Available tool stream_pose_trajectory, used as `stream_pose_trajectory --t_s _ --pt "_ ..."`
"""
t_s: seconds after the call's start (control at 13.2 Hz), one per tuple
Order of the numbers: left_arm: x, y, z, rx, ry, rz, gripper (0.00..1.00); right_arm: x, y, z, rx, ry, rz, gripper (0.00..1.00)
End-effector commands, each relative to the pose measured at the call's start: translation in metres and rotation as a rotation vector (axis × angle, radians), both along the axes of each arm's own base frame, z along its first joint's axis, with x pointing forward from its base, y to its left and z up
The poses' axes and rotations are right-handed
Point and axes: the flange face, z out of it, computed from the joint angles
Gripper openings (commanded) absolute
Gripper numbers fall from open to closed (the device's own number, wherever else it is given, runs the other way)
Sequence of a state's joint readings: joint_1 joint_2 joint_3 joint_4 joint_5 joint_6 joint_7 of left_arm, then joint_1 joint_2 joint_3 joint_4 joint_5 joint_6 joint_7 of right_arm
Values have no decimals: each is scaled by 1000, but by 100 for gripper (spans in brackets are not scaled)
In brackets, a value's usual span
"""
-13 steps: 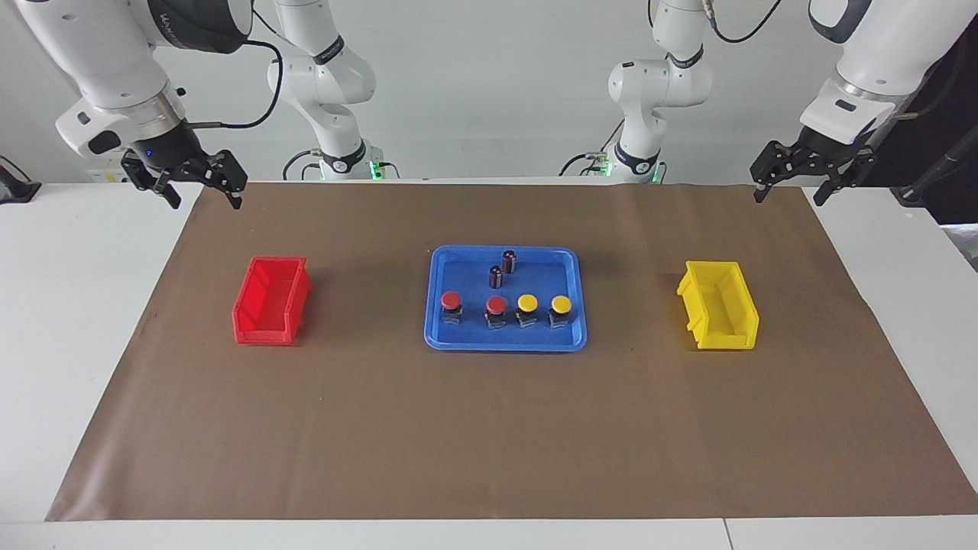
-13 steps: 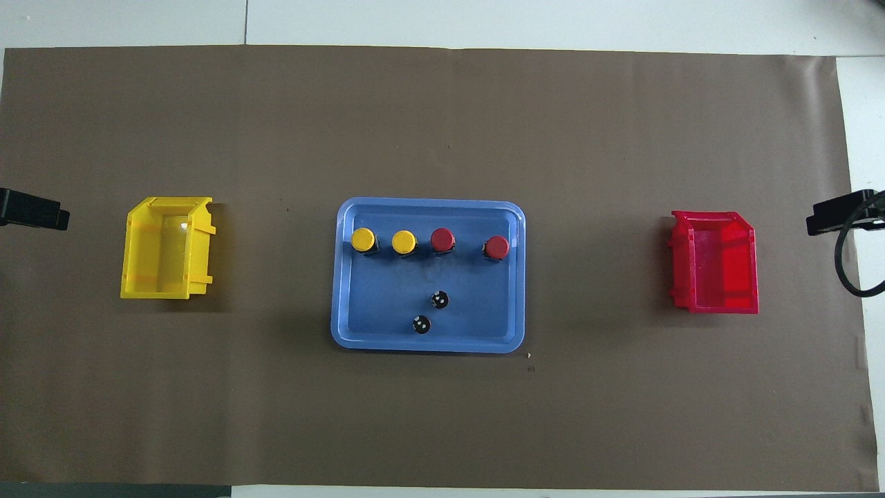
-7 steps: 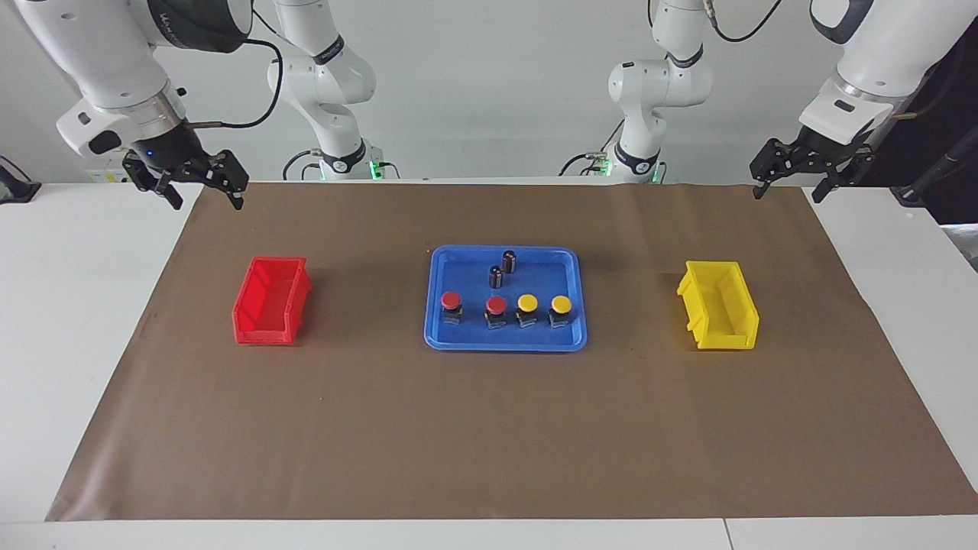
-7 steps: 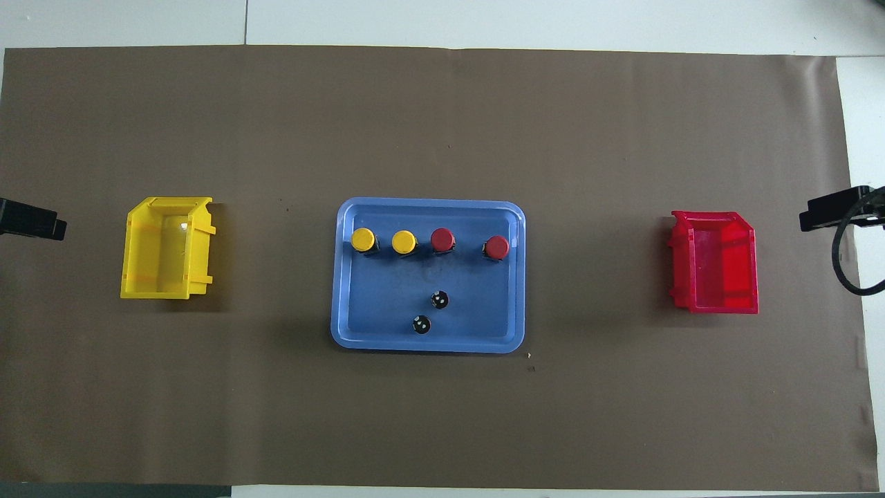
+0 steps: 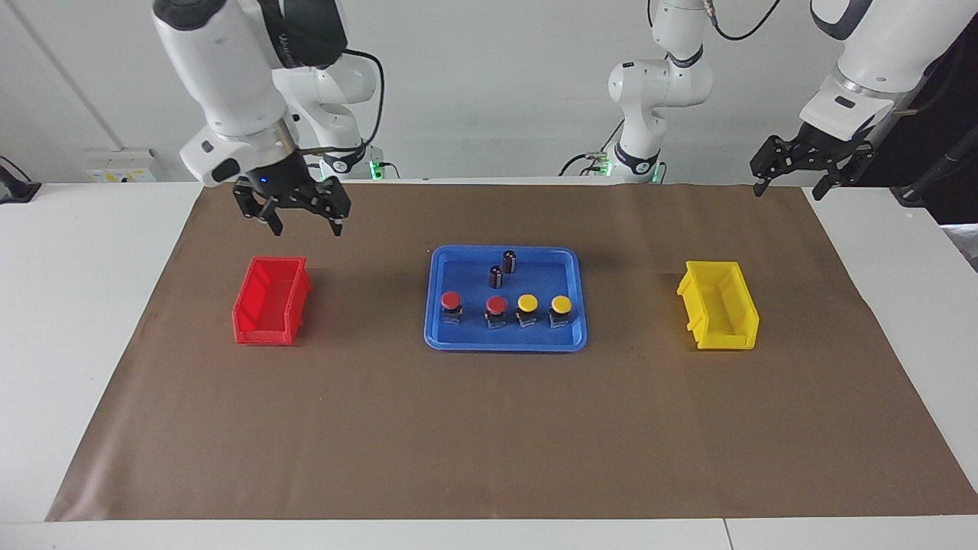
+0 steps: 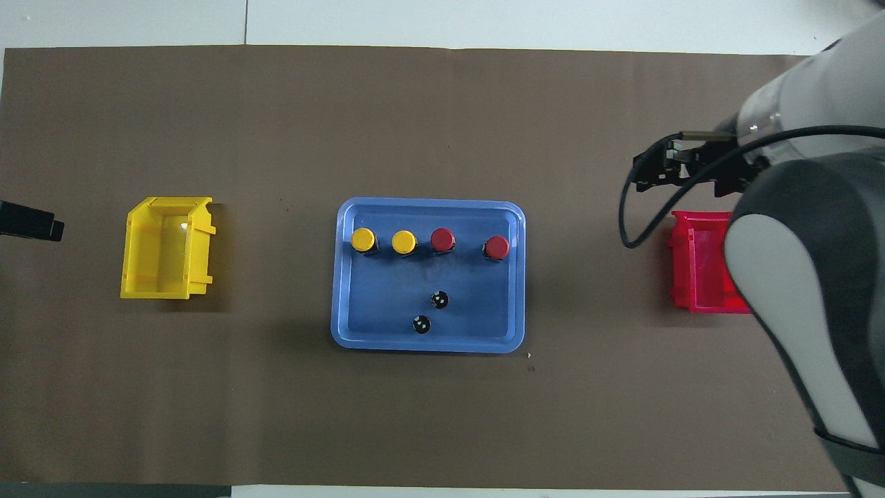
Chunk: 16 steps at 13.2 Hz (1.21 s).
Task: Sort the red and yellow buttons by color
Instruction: 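Reach the right gripper into the tray and grasp a red button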
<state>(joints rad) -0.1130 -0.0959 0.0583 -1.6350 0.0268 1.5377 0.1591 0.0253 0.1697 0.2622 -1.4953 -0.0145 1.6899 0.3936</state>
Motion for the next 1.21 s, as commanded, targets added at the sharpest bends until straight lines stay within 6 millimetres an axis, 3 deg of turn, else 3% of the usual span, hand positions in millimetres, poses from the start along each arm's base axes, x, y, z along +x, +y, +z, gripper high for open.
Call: stream_pose_trajectory --t_s 0.0,0.23,0.45,0.53,0.75,1.13 --pt "-10 8 6 23 -12 4 100 10 71 -65 -7 -16 -47 100" --pt "-11 7 5 24 -6 -2 100 -13 114 -121 11 -48 -21 100" --pt "-15 6 8 22 1 0 100 -31 144 -178 -27 -74 27 100" --pt "-14 6 6 22 1 2 100 -38 138 -194 -55 -70 44 99" --pt "-17 -8 -2 20 -32 28 100 -48 142 -207 -53 -77 60 85" --pt "-18 -14 -3 20 -29 24 99 -53 141 -216 -62 -61 70 73"
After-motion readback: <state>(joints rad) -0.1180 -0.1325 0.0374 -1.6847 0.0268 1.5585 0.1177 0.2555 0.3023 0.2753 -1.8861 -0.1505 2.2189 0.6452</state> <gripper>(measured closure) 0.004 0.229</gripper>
